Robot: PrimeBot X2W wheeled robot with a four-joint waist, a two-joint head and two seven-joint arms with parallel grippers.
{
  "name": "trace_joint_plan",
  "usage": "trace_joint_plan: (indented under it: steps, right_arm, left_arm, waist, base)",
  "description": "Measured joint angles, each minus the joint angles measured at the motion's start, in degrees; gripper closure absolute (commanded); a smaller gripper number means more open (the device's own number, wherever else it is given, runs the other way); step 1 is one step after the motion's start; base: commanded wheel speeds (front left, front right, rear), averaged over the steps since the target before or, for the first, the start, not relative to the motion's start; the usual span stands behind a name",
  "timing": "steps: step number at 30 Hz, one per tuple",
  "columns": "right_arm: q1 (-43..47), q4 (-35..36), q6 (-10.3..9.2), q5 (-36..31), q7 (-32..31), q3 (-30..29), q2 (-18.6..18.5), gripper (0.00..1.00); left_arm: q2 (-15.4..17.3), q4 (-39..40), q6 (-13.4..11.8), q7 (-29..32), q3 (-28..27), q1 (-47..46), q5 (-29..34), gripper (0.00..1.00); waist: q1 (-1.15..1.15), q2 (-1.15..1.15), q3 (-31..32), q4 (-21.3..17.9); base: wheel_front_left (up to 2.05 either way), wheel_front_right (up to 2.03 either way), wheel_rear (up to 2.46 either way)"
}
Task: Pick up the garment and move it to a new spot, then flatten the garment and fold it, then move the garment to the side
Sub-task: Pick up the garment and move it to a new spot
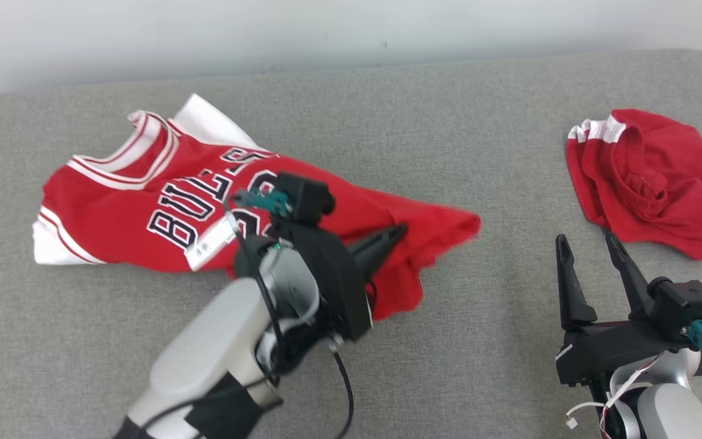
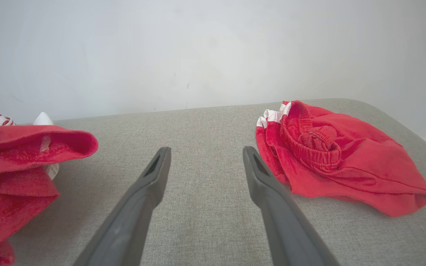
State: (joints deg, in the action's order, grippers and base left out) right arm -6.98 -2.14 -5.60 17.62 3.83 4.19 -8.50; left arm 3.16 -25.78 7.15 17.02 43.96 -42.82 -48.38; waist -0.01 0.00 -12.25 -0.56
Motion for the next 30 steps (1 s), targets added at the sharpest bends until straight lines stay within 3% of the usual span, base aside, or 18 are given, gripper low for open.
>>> trace_joint_plan:
  steps: [8, 19, 26, 27, 28, 30]
  right_arm:
    - [0.66, -0.16, 0.07, 0.02, 0.79, 0.48, 0.54, 0.0]
    - [0.66, -0.24, 0.57, 0.03, 1.22, 1.66, 1.13, 0.0]
    - [0.64, -1.21, 0.65, 0.03, 1.32, 1.9, 1.21, 0.0]
    - [0.72, -1.2, 0.65, 0.03, 1.51, 1.75, 1.21, 0.0]
    - [0.83, -1.19, 0.64, 0.04, 1.74, 1.46, 1.18, 0.0]
    - [1.16, -1.36, 0.64, 0.29, 1.82, 0.82, 1.07, 0.0]
  left_arm:
    - [-0.38, 2.65, 0.0, -2.1, 5.06, 5.21, -0.35, 1.0]
    - [-0.29, 5.56, -0.21, -4.39, 10.0, 5.25, -0.65, 1.0]
    - [-0.32, 3.63, -2.58, -5.91, 12.93, 3.44, -1.67, 1.0]
    - [-0.26, 2.99, -2.74, -6.04, 13.29, 3.12, -1.47, 0.58]
    - [-0.21, 2.54, -3.15, -6.08, 14.03, 2.72, -1.31, 0.05]
    - [-0.31, 2.32, -3.37, -7.3, 14.34, 2.3, -1.12, 0.0]
  waist:
    - [0.0, 0.0, 1.12, -1.23]
    - [0.0, 0.0, 0.8, -4.31]
    - [0.01, 0.0, 0.5, -7.29]
    - [0.02, 0.0, 0.48, -7.65]
    - [0.01, 0.0, 0.48, -7.93]
    - [0.02, 0.0, 0.57, -8.12]
  base:
    - [0.0, 0.0, 0.0]
    - [0.0, 0.0, 0.0]
    - [0.0, 0.0, 0.0]
    - [0.0, 0.0, 0.0]
    - [0.0, 0.0, 0.0]
    - [0.0, 0.0, 0.0]
